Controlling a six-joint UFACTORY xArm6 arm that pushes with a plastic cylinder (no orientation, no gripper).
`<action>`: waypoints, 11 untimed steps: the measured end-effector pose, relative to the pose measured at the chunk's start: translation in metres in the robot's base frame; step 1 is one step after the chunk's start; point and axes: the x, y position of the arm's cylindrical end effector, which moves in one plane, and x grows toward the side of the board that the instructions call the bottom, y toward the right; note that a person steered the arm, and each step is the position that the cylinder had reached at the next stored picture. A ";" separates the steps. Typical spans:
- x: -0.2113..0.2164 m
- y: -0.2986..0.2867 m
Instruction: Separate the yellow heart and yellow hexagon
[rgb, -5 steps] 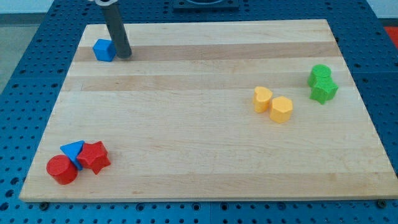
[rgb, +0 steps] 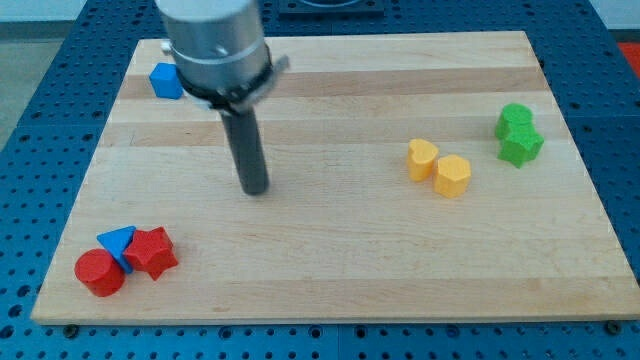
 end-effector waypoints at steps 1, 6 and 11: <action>0.044 0.052; 0.068 0.221; -0.070 0.180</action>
